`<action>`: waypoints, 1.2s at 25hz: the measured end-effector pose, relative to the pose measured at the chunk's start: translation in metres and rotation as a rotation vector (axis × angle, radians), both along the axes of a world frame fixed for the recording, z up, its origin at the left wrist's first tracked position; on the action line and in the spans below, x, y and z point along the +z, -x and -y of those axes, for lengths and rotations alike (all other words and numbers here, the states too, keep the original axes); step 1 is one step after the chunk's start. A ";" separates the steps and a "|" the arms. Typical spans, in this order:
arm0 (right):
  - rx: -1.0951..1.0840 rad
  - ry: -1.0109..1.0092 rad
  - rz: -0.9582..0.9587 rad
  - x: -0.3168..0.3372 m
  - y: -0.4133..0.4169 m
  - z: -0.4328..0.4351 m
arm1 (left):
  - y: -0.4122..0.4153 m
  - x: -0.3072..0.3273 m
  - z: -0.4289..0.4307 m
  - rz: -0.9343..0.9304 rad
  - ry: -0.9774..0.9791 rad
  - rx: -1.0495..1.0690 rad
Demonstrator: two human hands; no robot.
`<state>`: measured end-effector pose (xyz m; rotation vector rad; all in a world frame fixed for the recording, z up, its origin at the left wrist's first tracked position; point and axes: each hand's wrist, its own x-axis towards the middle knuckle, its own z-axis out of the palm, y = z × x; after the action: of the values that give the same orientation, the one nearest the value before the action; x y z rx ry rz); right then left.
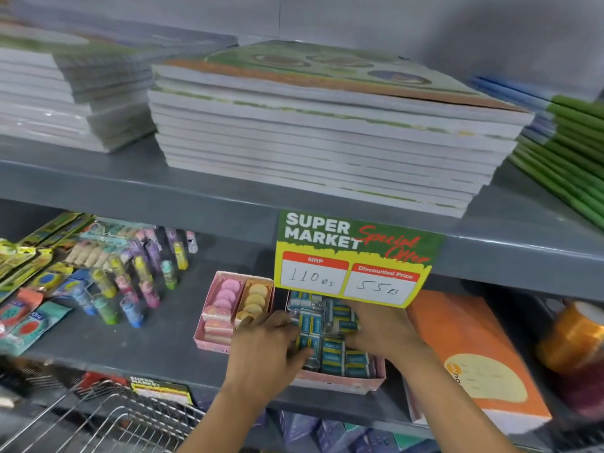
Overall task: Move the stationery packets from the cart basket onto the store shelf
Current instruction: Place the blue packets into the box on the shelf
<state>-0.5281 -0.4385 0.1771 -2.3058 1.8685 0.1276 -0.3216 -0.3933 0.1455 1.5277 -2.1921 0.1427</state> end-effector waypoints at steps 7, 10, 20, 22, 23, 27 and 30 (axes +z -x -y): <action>-0.004 -0.055 -0.016 0.004 0.002 0.004 | 0.003 0.002 0.001 0.002 -0.148 0.013; -0.042 -0.066 0.012 0.008 0.001 0.002 | -0.003 0.003 -0.008 -0.068 -0.178 -0.018; 0.427 0.197 0.421 0.035 -0.175 -0.019 | -0.135 -0.009 -0.087 -0.186 -0.098 0.383; 0.536 0.145 0.450 0.023 -0.226 -0.031 | -0.169 -0.016 -0.112 -0.199 -0.098 0.503; 0.595 0.108 0.452 0.014 -0.252 -0.038 | -0.186 -0.022 -0.127 -0.207 -0.111 0.566; 0.807 -0.069 0.433 -0.034 -0.343 -0.075 | -0.239 -0.052 -0.186 -0.262 -0.161 0.768; 0.925 -0.172 0.310 -0.097 -0.397 -0.110 | -0.269 -0.099 -0.232 -0.337 -0.268 0.927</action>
<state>-0.1306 -0.3281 0.0803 -2.6593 0.5326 0.0343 -0.0530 -0.1613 0.0463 2.4033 -1.1472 -0.1209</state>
